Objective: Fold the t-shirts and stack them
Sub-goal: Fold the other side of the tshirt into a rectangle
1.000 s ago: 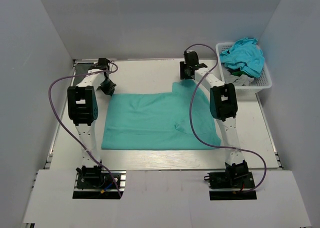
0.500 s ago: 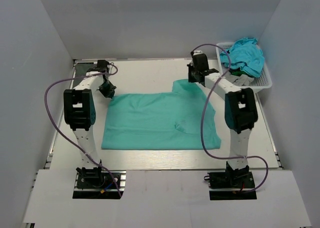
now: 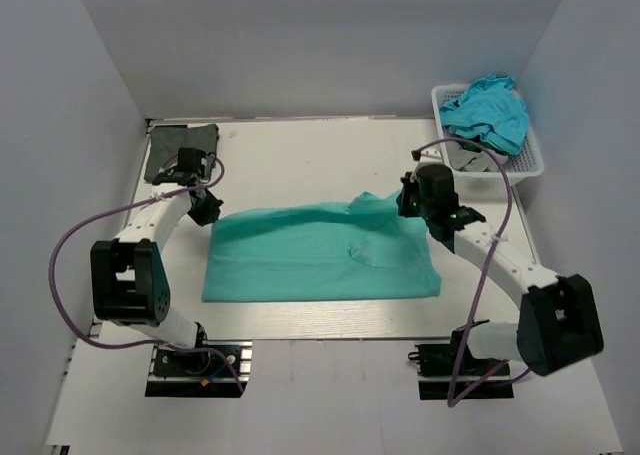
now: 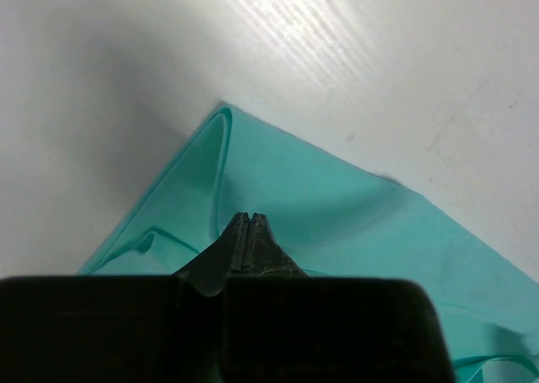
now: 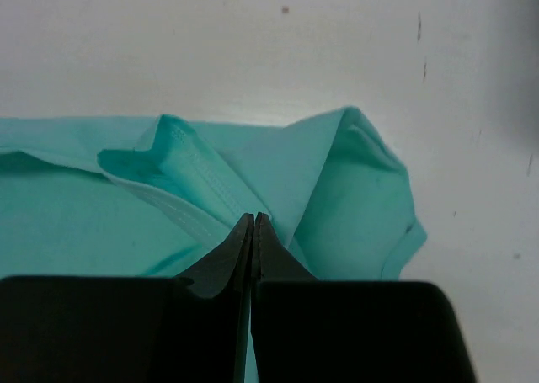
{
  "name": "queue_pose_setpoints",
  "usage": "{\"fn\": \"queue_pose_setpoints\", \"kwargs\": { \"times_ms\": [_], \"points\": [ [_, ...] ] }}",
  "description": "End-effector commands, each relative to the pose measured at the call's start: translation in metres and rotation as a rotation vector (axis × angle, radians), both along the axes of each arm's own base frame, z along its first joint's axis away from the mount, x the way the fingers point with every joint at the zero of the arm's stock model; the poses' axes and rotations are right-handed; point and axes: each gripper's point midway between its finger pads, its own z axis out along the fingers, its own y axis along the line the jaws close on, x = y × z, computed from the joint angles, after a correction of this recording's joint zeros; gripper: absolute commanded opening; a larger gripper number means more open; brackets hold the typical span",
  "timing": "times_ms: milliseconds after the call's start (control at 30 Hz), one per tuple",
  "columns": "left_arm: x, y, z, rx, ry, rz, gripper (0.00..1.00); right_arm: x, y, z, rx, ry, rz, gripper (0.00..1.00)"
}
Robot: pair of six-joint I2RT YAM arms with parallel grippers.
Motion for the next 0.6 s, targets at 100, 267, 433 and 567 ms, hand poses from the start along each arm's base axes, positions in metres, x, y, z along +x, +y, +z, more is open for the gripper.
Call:
{"fn": "queue_pose_setpoints", "kwargs": {
  "times_ms": [100,267,433,567],
  "points": [
    [-0.028,0.011,0.003,0.037,-0.067,0.05,0.0,-0.053,-0.019,0.007,0.07,-0.024,-0.059,0.0],
    [-0.039,0.015,-0.011,0.058,-0.049,0.069,0.0,-0.089,-0.022,-0.012,0.085,0.027,-0.013,0.0],
    [-0.045,0.023,-0.023,0.095,0.002,0.106,0.0,-0.119,-0.015,-0.043,0.134,0.112,0.03,0.0],
    [-0.053,0.023,-0.037,0.079,0.086,0.126,0.05,-0.14,-0.016,-0.065,0.123,0.218,0.041,0.16]
  ]
}}
